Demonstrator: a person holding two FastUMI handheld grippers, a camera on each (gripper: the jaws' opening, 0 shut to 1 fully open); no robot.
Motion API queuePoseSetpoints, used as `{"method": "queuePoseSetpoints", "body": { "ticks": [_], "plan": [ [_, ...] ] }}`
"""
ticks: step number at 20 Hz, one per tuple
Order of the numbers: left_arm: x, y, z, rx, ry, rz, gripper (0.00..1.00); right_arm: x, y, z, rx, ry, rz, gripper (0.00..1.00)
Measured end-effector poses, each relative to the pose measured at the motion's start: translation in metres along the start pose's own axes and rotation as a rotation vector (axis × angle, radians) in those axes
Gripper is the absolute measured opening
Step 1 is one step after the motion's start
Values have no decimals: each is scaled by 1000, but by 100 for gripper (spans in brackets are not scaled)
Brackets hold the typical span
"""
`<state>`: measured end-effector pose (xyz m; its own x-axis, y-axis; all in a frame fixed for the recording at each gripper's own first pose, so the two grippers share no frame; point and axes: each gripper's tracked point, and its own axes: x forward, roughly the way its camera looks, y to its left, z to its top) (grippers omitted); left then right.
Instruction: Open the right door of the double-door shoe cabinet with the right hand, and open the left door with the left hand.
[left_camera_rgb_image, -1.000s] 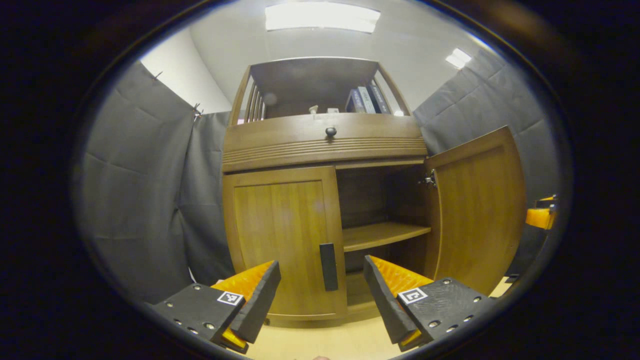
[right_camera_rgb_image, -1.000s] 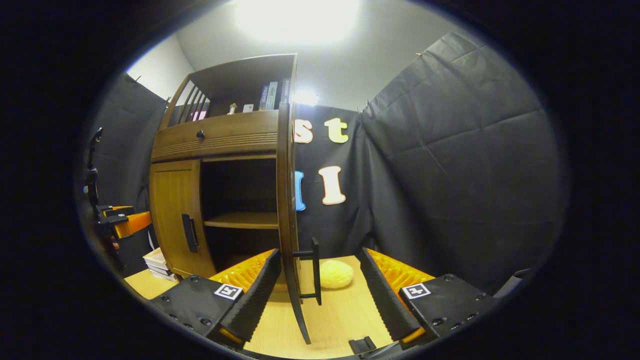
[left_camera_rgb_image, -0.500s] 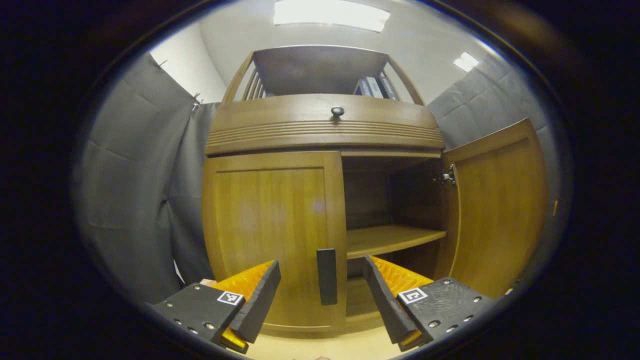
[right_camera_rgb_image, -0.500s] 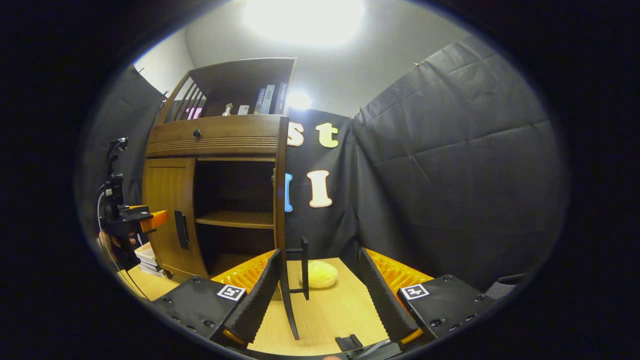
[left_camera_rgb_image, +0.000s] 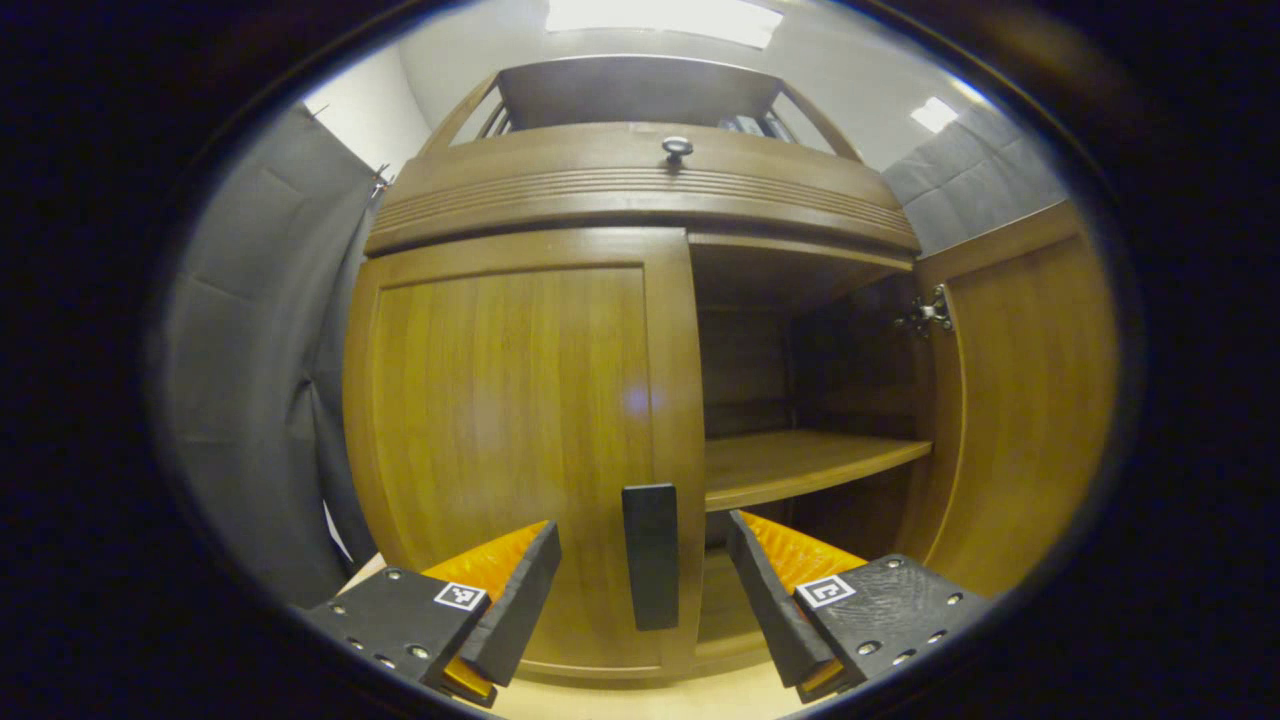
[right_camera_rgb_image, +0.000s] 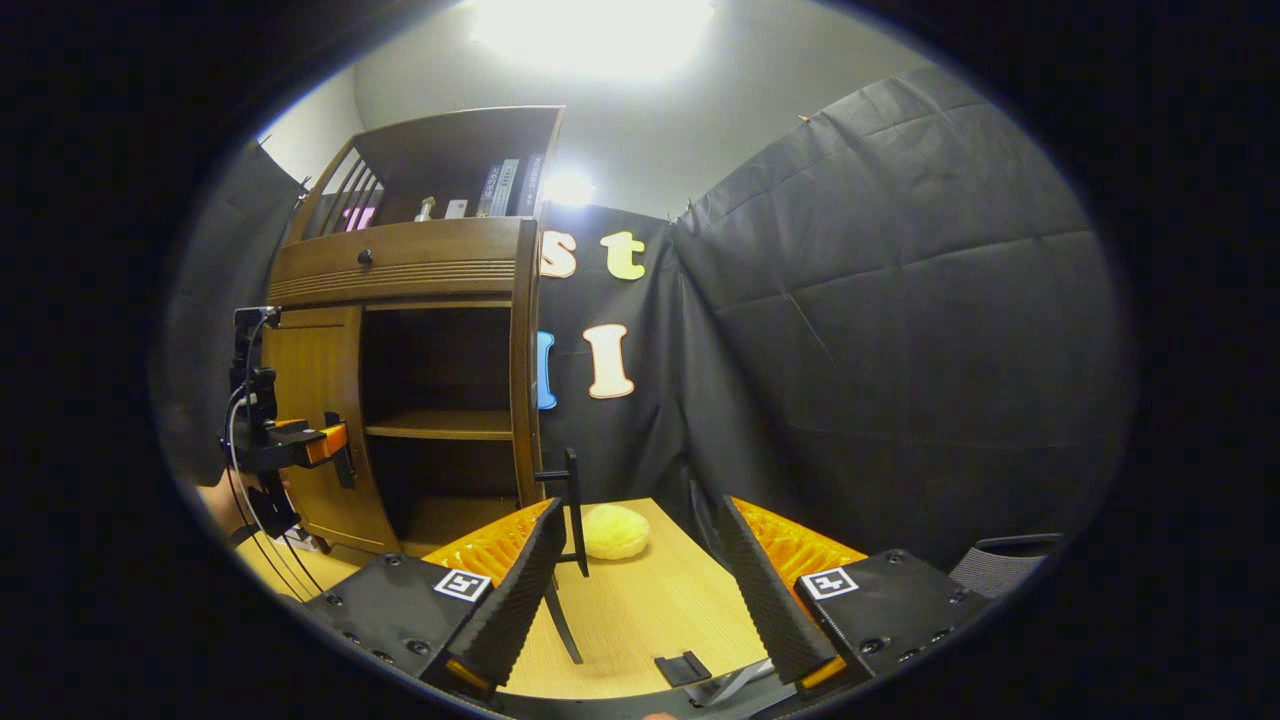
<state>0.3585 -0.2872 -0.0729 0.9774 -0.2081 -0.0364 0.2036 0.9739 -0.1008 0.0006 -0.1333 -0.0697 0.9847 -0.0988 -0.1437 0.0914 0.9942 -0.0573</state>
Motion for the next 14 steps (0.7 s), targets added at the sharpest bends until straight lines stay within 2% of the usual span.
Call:
{"method": "queuePoseSetpoints", "body": {
  "ticks": [1,3,4,7,11,12,14],
  "plan": [
    [4,1,-4,-3,5,1,97,-2,-2,1,-2,-1,-3,97],
    [10,1,-9,9,14,-1,98,-5,-3,0,-9,0,-7,93],
    [12,1,-11,16,17,-8,95,-6,-4,-1,-14,5,-10,96],
    [24,-4,-22,36,45,-37,86,-9,-5,-5,-15,20,-13,97],
    [34,0,-27,17,62,-16,58,-12,-5,-4,-12,21,-8,96],
    [37,-4,-29,0,67,-38,51,-12,-4,-3,-11,19,-5,97],
    [37,-8,-28,-8,74,-30,37,-13,-3,-3,-11,16,3,93]
  ]
}}
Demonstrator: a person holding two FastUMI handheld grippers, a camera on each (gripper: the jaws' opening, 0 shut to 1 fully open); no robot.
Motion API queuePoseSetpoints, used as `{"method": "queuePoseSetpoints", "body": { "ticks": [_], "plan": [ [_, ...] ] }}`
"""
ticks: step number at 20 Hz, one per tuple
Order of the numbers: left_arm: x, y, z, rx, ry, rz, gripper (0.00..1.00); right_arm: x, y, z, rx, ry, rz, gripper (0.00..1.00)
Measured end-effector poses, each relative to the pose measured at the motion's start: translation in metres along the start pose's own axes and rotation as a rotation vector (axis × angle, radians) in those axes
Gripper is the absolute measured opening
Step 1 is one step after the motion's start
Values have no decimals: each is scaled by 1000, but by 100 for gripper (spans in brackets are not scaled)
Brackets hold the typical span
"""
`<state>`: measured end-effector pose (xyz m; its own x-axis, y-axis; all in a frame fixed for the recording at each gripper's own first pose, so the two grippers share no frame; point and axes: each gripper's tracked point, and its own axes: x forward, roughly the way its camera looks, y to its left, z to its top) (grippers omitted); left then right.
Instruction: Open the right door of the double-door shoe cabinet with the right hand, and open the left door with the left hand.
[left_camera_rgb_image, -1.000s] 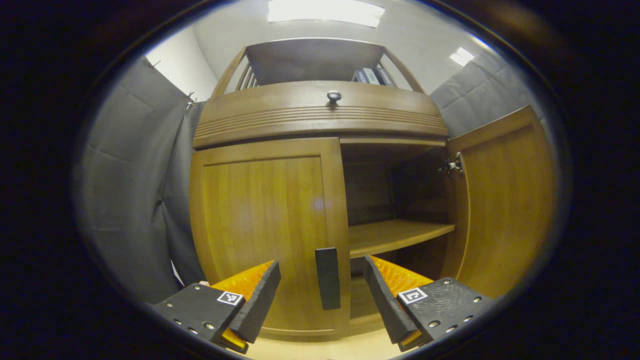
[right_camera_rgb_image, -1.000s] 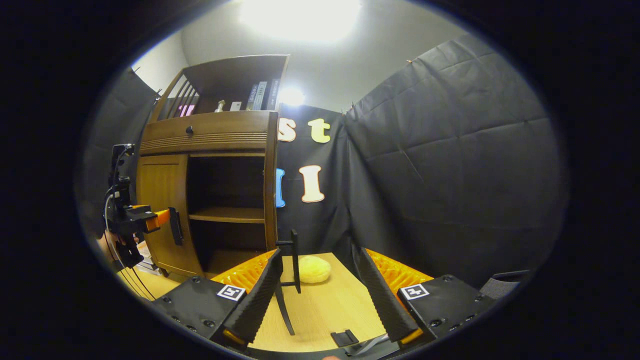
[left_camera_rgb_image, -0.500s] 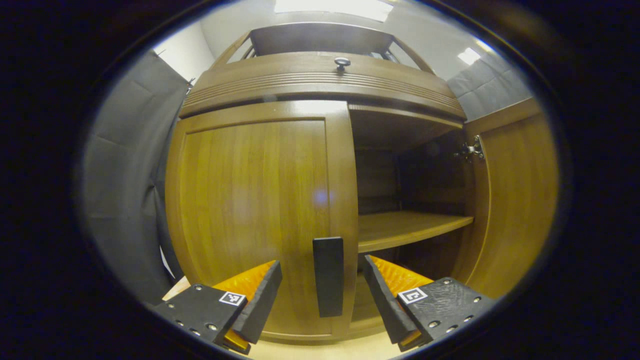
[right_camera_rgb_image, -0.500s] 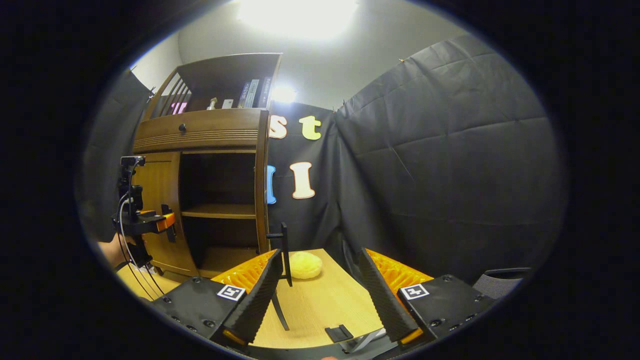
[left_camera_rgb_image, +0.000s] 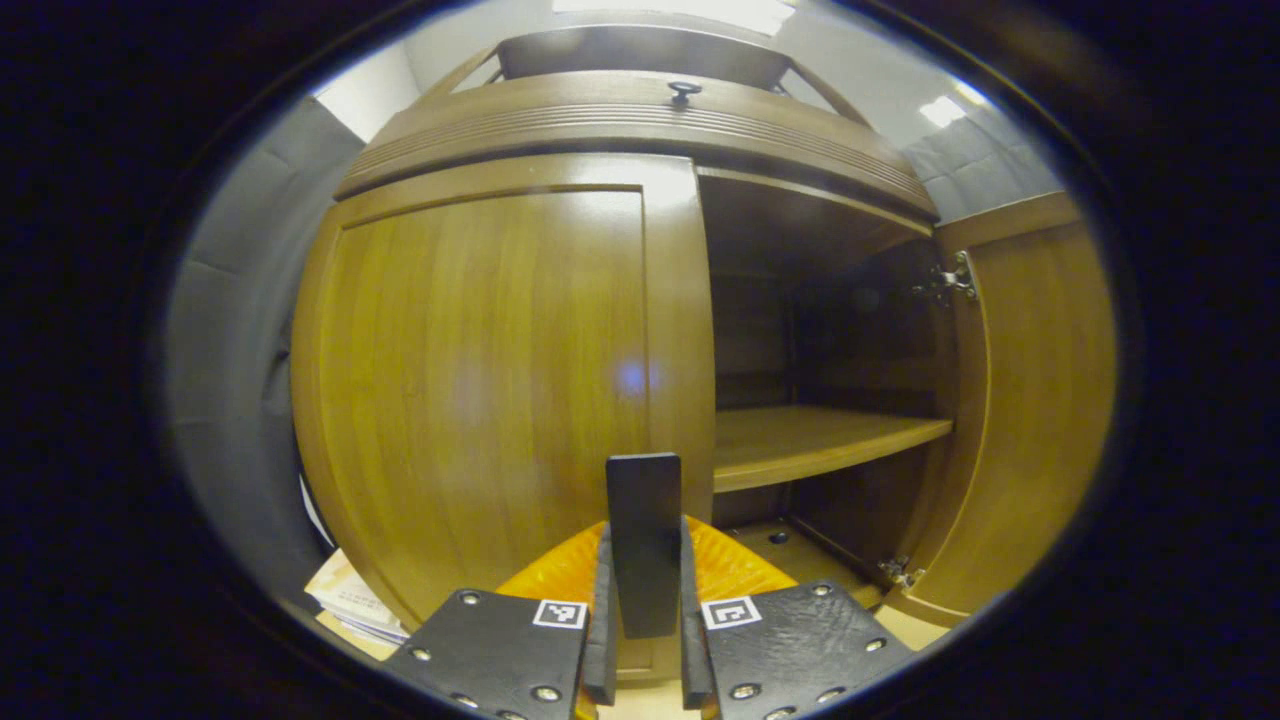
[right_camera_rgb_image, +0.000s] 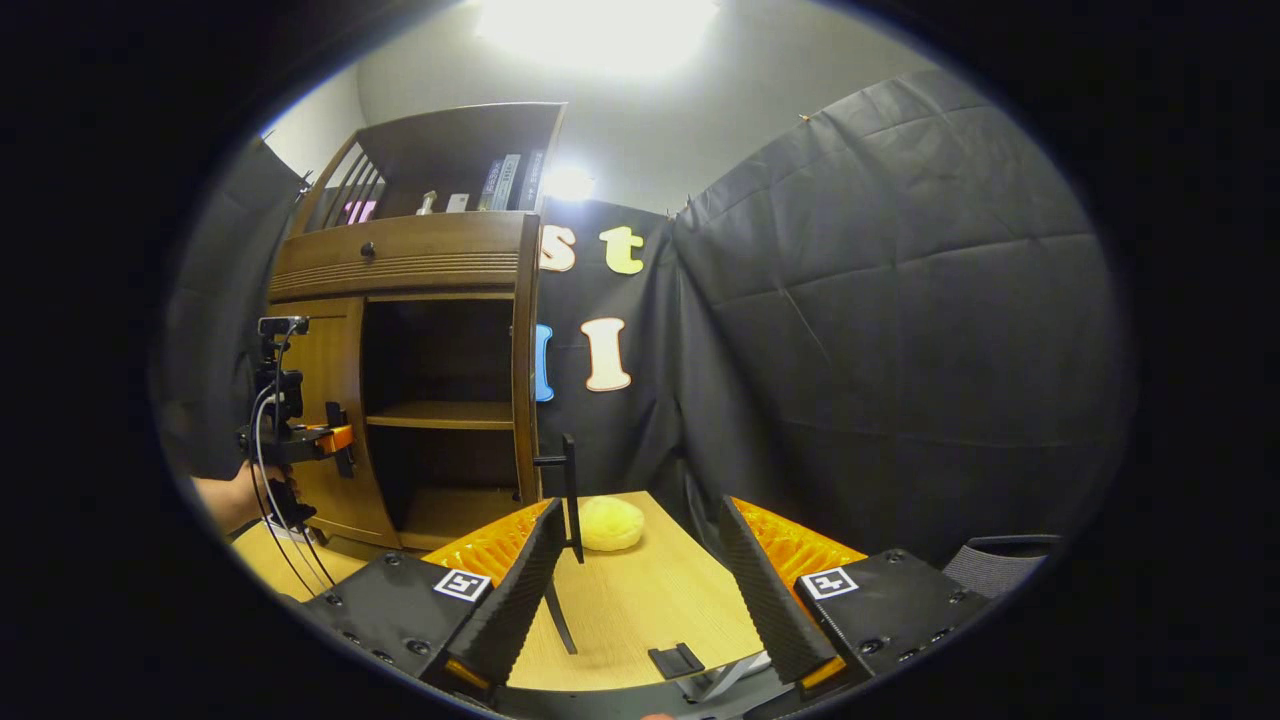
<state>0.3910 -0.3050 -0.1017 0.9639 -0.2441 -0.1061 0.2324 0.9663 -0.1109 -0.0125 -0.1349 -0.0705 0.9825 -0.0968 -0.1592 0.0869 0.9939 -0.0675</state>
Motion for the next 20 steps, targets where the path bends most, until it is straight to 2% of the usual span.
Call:
{"method": "queuePoseSetpoints", "body": {
  "ticks": [2,3,5,7,8,13,14,15,16,17,19,20],
  "plan": [
    [-2,3,2,6,9,18,24,0,2,0,4,1,11,97],
    [-4,3,0,-2,17,18,27,0,4,0,5,1,16,97],
    [-11,3,-1,-14,27,13,21,-1,7,-1,5,-2,26,93],
    [-18,3,-1,-13,26,7,21,-1,12,-1,5,-1,41,93],
    [-22,4,0,-14,26,6,21,-1,15,-1,5,-2,47,97],
    [-52,8,-1,-17,29,6,21,0,26,1,17,-10,83,97],
    [-58,10,0,-18,29,7,21,0,29,2,20,-11,89,93],
    [-65,11,1,-18,30,7,21,0,32,2,21,-13,98,97],
    [-71,13,0,-20,30,6,21,-1,36,3,21,-15,106,93],
    [-79,15,0,-21,30,5,21,-1,39,3,19,-18,115,97],
    [-94,21,0,-21,30,5,15,0,46,5,19,-20,134,96],
    [-101,24,0,-22,31,5,16,0,50,5,22,-21,144,96]
  ]
}}
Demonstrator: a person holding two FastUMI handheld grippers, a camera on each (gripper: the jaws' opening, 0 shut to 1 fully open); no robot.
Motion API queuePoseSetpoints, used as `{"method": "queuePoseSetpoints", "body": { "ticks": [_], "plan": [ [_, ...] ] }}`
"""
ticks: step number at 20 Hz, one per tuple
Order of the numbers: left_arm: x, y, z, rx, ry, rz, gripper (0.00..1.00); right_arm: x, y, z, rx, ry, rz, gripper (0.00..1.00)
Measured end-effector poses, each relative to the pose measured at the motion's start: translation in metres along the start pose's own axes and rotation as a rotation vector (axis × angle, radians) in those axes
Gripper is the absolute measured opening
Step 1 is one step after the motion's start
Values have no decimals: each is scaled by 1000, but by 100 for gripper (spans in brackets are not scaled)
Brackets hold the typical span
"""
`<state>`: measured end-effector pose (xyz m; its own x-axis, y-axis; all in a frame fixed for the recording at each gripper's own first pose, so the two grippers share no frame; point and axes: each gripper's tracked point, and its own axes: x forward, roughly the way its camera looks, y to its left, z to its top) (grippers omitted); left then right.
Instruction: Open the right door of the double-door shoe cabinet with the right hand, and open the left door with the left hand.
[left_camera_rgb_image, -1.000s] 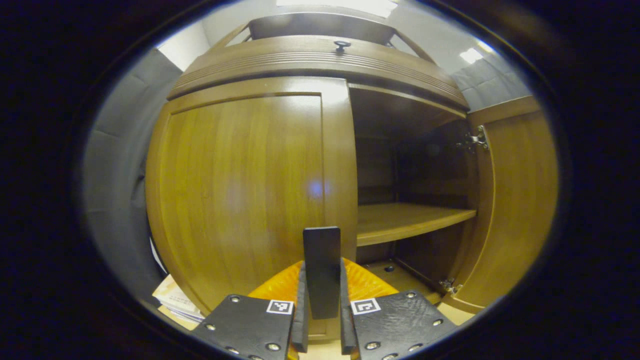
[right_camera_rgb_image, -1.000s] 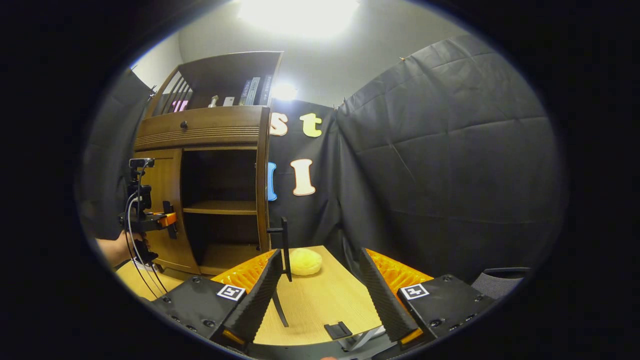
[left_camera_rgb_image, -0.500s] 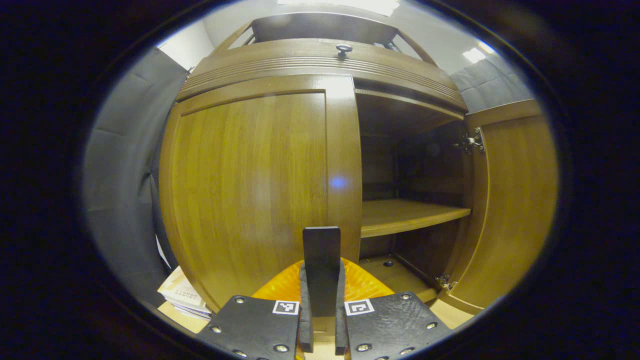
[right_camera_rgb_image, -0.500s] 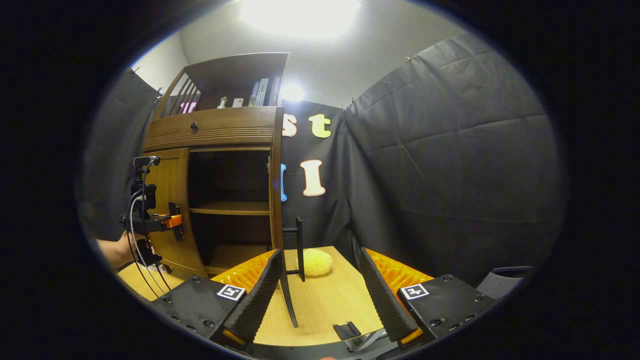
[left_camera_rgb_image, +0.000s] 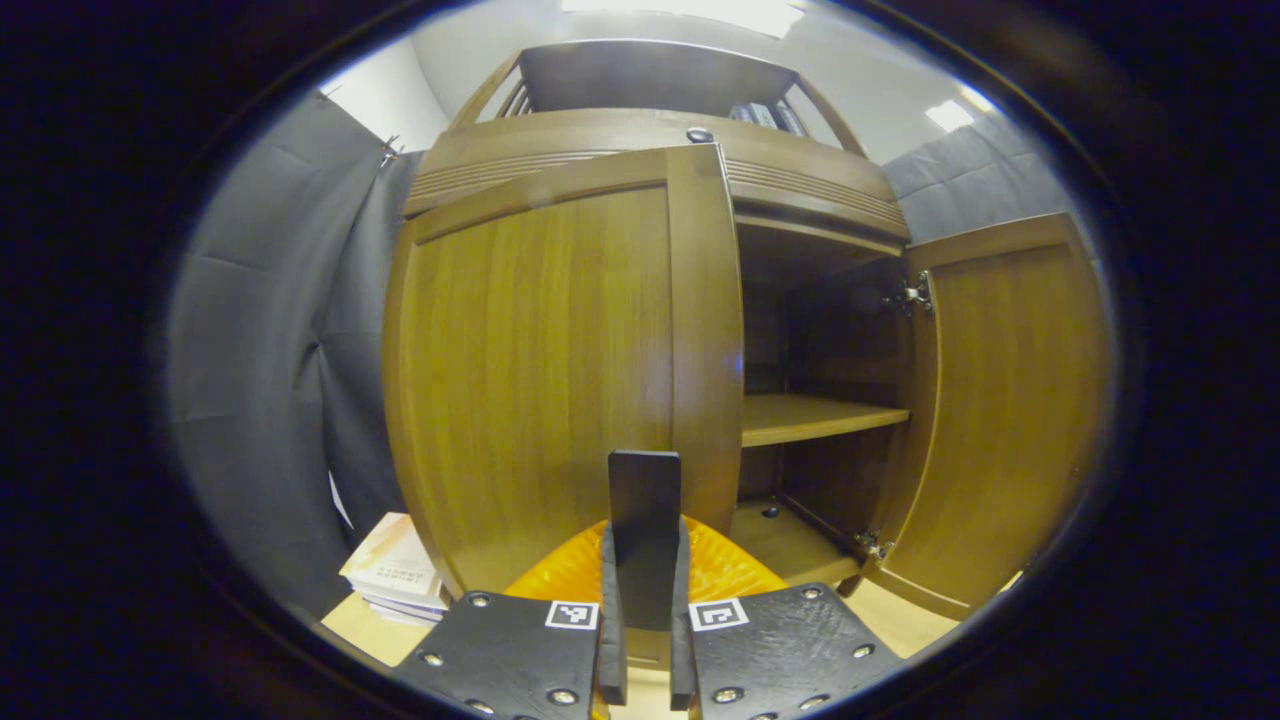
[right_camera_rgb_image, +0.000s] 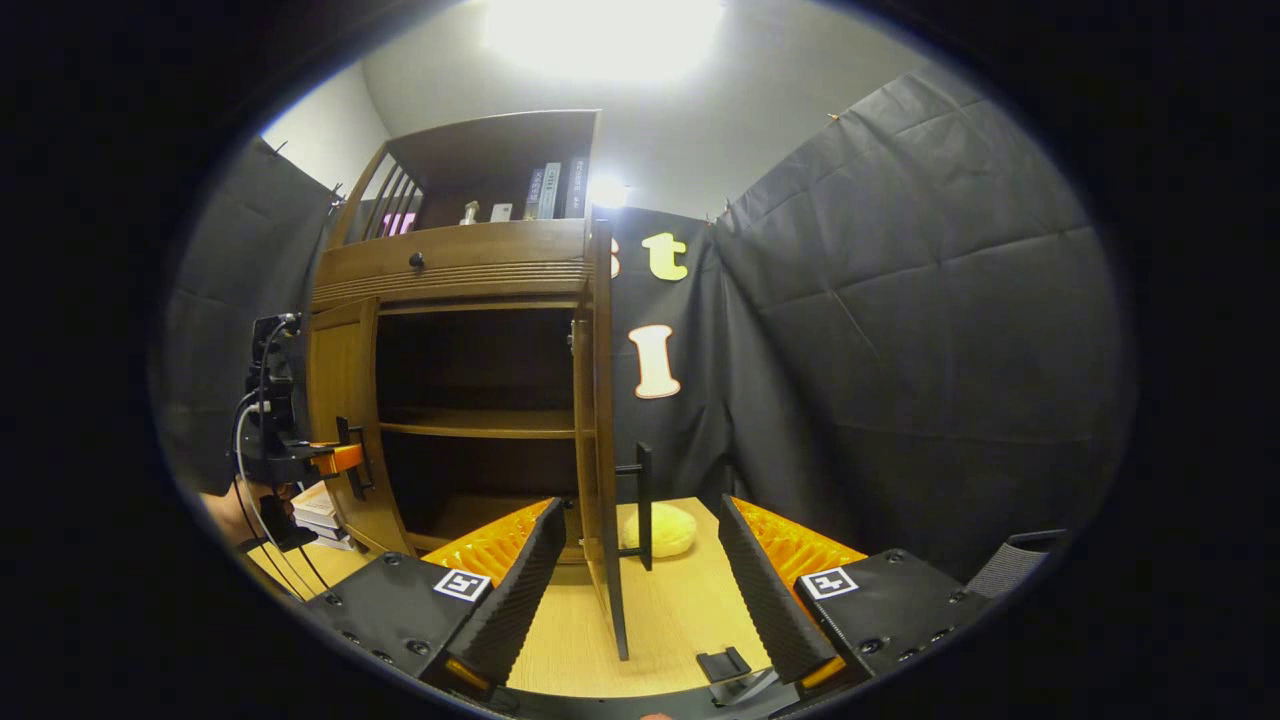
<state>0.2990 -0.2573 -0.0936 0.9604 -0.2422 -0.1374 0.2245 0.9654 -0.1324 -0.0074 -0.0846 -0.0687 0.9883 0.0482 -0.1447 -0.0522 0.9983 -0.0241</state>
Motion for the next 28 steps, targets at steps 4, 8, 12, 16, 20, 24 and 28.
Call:
{"method": "queuePoseSetpoints", "body": {
  "ticks": [4,8,12,16,20,24,28],
  "plan": [
    [-26,14,-1,-6,-2,13,18,7,22,1,10,-3,51,96],
    [-54,31,-3,-13,-3,30,21,10,46,4,6,-13,103,93],
    [-73,49,-3,-17,-7,47,15,11,68,5,3,-20,147,97],
    [-93,69,-7,-25,-11,69,20,11,86,5,0,-22,181,97],
    [-109,89,-6,-14,-13,97,19,11,107,9,-4,-32,214,93],
    [-120,111,-7,1,-9,120,14,9,125,6,-6,-29,245,93],
    [-130,142,-4,-14,-12,163,20,9,144,3,-4,-21,269,97]
  ]
}}
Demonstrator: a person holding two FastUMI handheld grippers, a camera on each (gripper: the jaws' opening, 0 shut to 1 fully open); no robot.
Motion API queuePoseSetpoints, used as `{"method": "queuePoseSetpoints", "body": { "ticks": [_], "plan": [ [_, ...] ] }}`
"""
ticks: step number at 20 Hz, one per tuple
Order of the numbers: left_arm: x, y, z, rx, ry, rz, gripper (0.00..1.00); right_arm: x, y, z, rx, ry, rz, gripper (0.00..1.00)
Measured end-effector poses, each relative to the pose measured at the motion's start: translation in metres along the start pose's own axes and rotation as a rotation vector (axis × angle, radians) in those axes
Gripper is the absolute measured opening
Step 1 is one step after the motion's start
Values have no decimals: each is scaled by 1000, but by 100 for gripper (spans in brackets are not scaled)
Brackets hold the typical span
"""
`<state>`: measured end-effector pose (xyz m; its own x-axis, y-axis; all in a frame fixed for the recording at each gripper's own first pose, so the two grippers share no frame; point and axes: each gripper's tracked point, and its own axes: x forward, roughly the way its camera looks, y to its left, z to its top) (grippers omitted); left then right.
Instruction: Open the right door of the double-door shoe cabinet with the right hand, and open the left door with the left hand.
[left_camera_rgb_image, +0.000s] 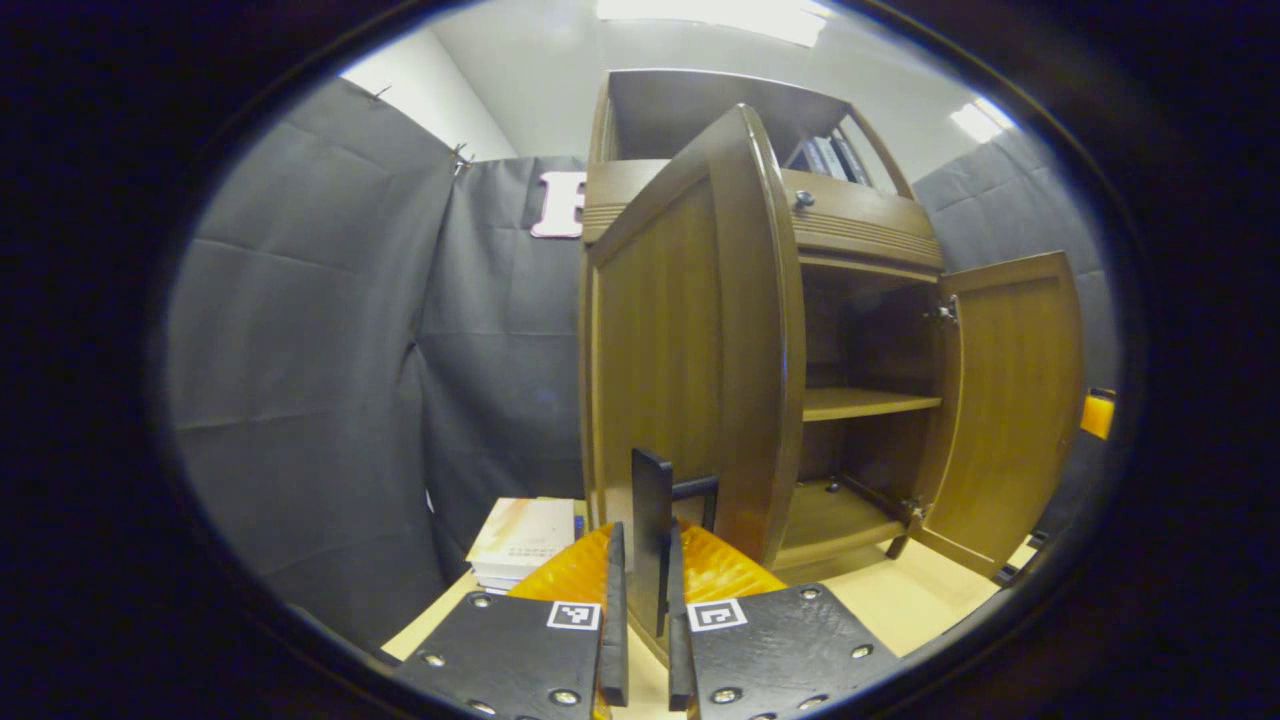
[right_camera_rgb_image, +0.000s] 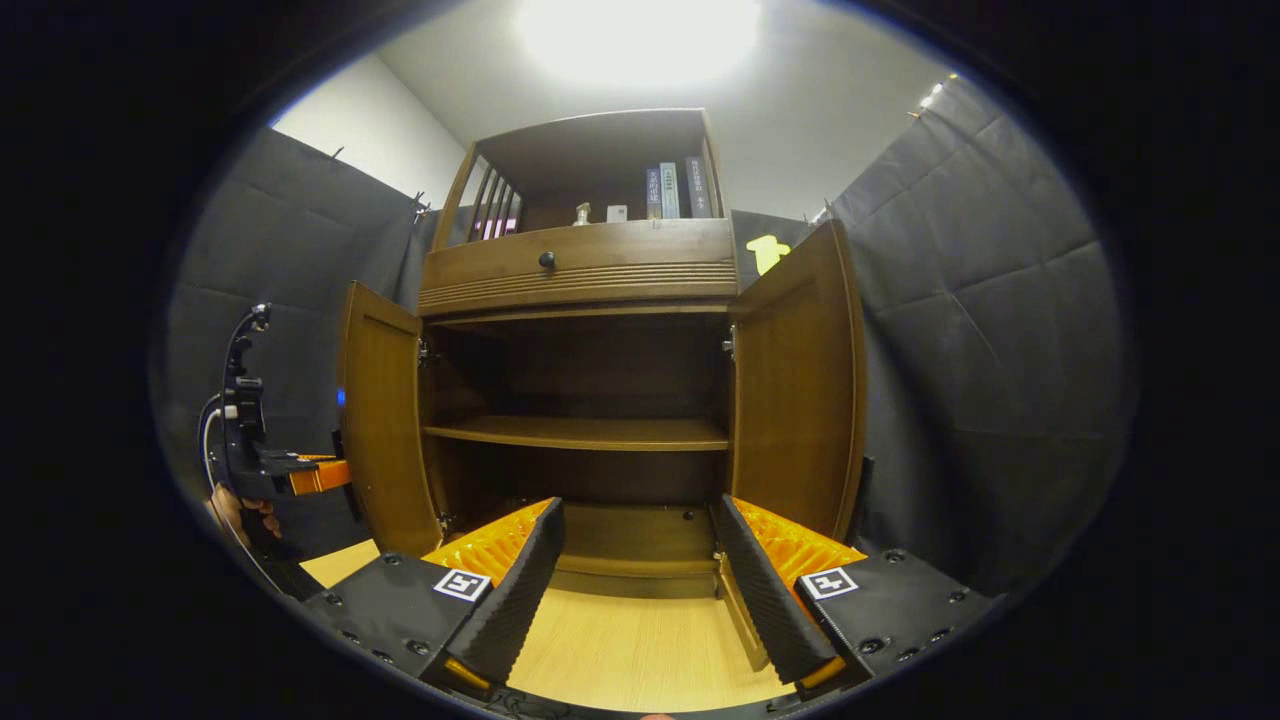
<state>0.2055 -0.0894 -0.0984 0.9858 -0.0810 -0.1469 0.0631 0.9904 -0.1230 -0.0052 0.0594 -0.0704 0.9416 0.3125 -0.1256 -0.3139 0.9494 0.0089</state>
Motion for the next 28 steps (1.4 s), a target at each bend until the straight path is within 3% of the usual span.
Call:
{"method": "queuePoseSetpoints", "body": {
  "ticks": [1,2,4,8,16,19,20,21,22,24,28],
  "plan": [
    [-2,8,1,-3,-4,11,20,3,8,-4,0,0,4,93],
    [-3,18,3,4,-8,29,14,4,11,-4,0,-1,6,97],
    [-7,35,3,21,-11,52,13,6,17,-5,5,-2,6,97],
    [-15,67,2,16,-7,89,13,6,25,-9,21,3,-4,93],
    [-49,125,2,77,-29,175,19,3,28,-12,6,-1,-49,96],
    [-67,123,19,60,-57,180,19,-4,27,-3,3,-20,-38,93],
    [-74,119,27,57,-69,182,19,-7,26,1,-3,-26,-36,97],
    [-84,112,33,51,-83,179,16,-9,25,3,-6,-29,-29,93],
    [-92,102,41,46,-95,170,16,-13,23,5,-4,-29,-25,97],
    [-110,77,51,48,-115,151,18,-25,13,10,5,-29,-24,93],
    [-145,37,57,54,-134,119,19,-49,6,3,15,-10,-20,97]
  ]
}}
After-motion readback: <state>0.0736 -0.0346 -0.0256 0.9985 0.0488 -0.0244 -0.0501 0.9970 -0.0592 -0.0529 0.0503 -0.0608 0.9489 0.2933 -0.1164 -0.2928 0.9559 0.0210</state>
